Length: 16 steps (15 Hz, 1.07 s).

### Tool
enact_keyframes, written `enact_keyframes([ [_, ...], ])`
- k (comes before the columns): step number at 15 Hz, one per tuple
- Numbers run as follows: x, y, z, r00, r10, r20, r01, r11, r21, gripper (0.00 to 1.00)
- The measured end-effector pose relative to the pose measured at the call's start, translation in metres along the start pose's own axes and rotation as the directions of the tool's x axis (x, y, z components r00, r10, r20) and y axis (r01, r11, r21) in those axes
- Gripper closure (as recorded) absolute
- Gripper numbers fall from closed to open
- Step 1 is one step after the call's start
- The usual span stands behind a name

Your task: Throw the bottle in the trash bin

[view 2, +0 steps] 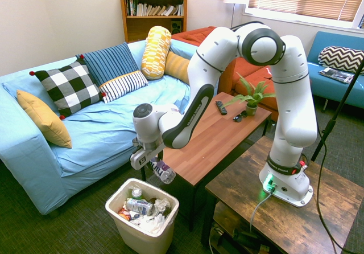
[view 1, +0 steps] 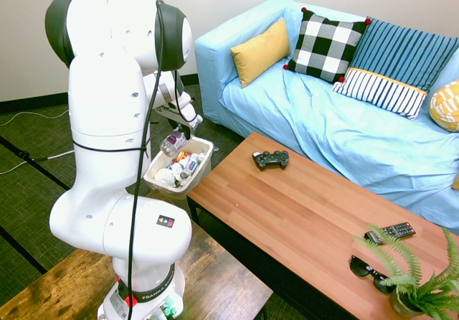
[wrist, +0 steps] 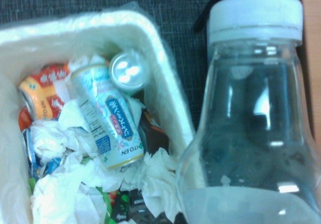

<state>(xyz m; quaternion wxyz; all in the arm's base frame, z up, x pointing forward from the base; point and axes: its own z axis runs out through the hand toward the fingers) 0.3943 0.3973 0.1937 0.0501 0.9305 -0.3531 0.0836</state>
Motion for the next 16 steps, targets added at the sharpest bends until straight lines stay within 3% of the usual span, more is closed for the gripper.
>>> enact_keyframes([
  [6,-0.010,-0.007,0.021,1.000,-0.006,-0.003,0.006,1.000,-0.028,0.00],
  [16,-0.007,-0.026,0.003,1.000,0.017,0.014,-0.017,1.000,-0.005,0.00],
])
